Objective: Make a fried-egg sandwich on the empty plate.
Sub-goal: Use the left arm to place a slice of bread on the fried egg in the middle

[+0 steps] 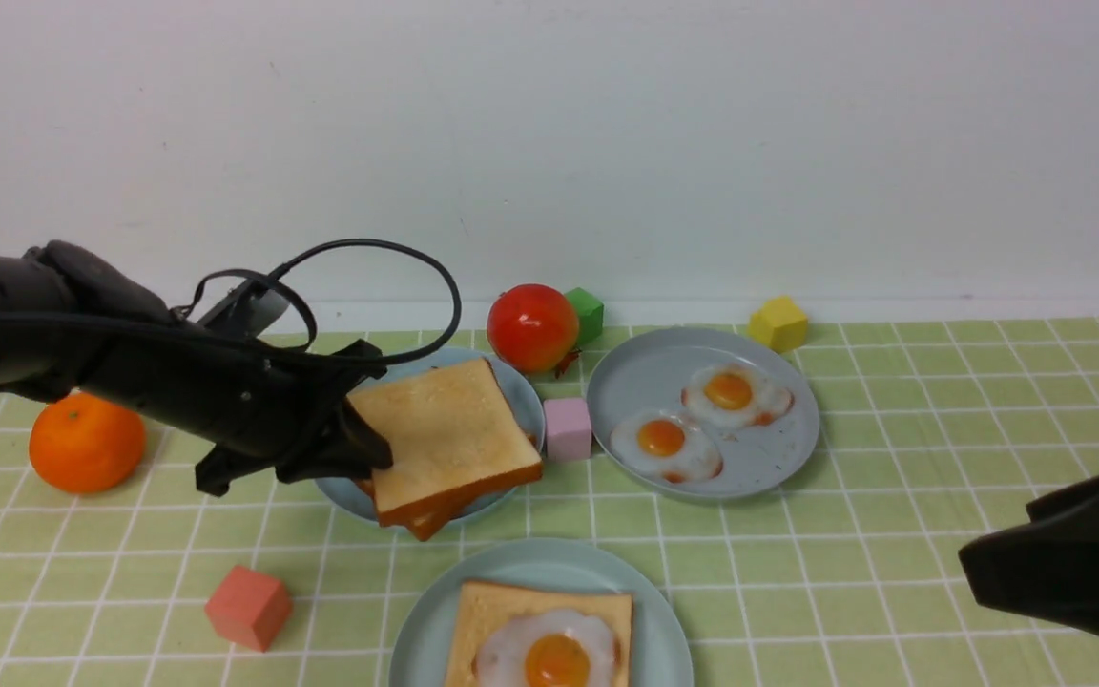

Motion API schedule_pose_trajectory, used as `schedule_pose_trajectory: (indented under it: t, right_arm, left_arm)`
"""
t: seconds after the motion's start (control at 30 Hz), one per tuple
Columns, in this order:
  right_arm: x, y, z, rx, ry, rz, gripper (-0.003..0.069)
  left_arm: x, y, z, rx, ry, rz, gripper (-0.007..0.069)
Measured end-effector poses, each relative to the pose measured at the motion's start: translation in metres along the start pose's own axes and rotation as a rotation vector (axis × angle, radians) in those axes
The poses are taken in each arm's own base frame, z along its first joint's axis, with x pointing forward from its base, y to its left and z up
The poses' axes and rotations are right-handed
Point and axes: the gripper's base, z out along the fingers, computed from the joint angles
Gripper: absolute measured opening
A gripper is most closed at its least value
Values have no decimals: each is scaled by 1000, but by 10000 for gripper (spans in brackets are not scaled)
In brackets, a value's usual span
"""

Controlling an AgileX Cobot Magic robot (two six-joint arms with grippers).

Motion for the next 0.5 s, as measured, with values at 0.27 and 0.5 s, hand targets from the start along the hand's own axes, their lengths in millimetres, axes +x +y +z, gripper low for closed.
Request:
schedule_pose_trajectory:
  t: [0.27,0.5]
  right_arm:
    - [0,0,0,-4,0,2,459]
    - [-1,0,0,-1,-7,3,459]
  left_arm:
    - [33,-28,-38,183,260,447,27]
    - [57,-13,-25,235,311,394,27]
